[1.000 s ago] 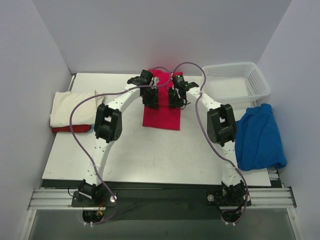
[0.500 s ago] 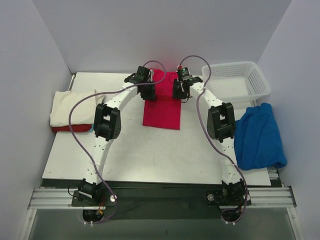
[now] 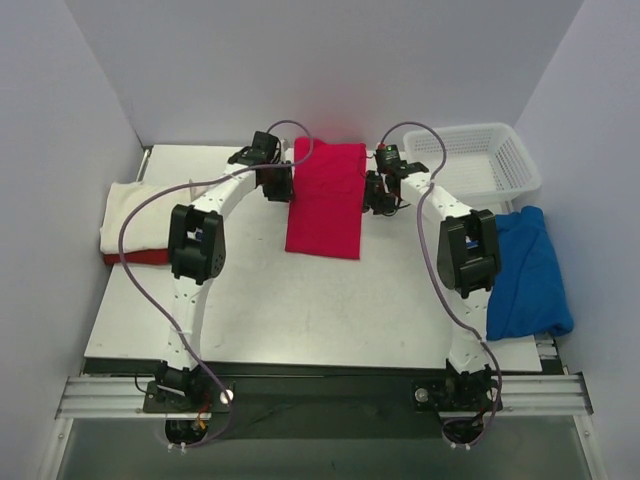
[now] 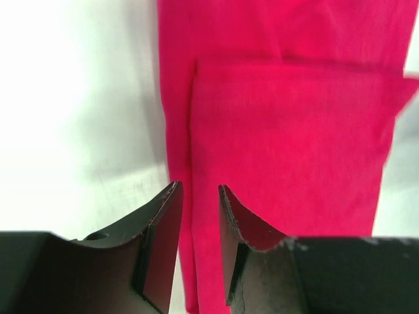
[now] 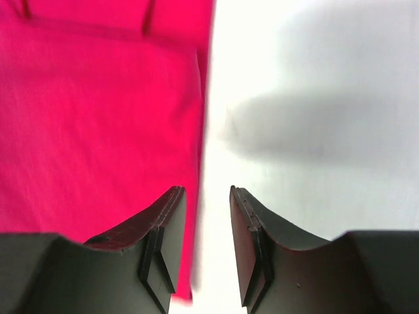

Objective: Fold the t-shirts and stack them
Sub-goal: Fold the folded rectangular tshirt in 1/3 of the way, then grab one side of the 2/3 rectangular tshirt with both arms

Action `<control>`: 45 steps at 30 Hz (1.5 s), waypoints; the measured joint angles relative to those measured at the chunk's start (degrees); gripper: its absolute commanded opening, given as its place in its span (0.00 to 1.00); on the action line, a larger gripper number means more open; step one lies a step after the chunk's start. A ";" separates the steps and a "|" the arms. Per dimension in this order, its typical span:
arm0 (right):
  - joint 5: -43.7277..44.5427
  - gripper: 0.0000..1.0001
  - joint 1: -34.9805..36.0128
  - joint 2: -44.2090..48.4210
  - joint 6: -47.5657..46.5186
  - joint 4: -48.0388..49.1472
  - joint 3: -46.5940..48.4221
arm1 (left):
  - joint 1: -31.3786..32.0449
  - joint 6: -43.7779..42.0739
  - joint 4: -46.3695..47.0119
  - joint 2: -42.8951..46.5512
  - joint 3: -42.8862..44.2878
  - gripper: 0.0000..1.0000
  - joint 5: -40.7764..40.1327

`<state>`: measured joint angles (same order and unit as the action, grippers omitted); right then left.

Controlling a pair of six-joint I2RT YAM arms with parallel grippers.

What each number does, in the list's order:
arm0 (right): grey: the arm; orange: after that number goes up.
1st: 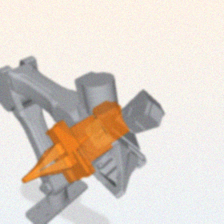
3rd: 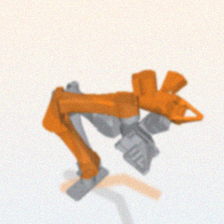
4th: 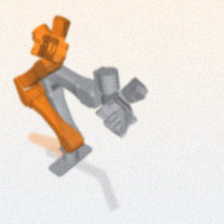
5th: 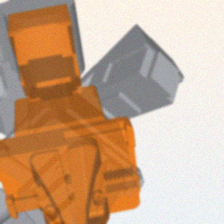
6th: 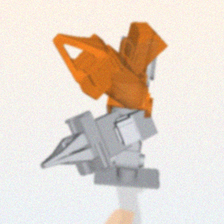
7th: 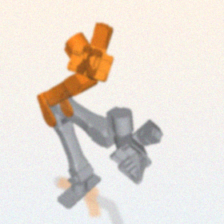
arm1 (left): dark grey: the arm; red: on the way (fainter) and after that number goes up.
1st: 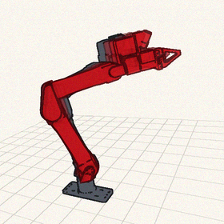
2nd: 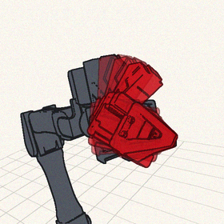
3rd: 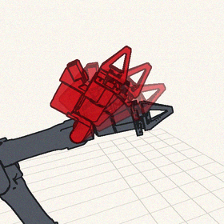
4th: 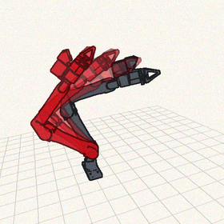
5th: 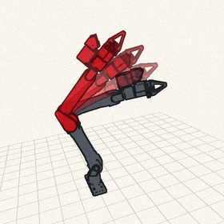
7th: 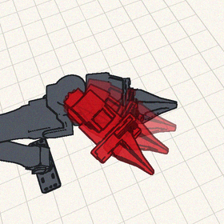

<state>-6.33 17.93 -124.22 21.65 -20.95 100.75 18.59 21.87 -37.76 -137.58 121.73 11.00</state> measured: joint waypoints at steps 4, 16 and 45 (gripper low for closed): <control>-3.19 0.38 0.22 7.56 -0.02 0.17 -9.64 | -0.70 -1.14 -0.15 7.21 -11.04 0.41 5.64; -12.52 0.40 2.38 13.81 2.51 6.56 -25.64 | -4.61 2.49 8.41 16.31 -34.62 0.42 21.57; -15.02 0.23 4.44 12.68 6.91 15.10 -30.84 | -5.20 6.19 16.31 16.28 -43.30 0.15 29.00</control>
<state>-21.34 22.37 -111.55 28.56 -5.85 69.91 13.39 28.05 -21.45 -121.30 78.43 40.01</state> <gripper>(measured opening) 0.320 0.317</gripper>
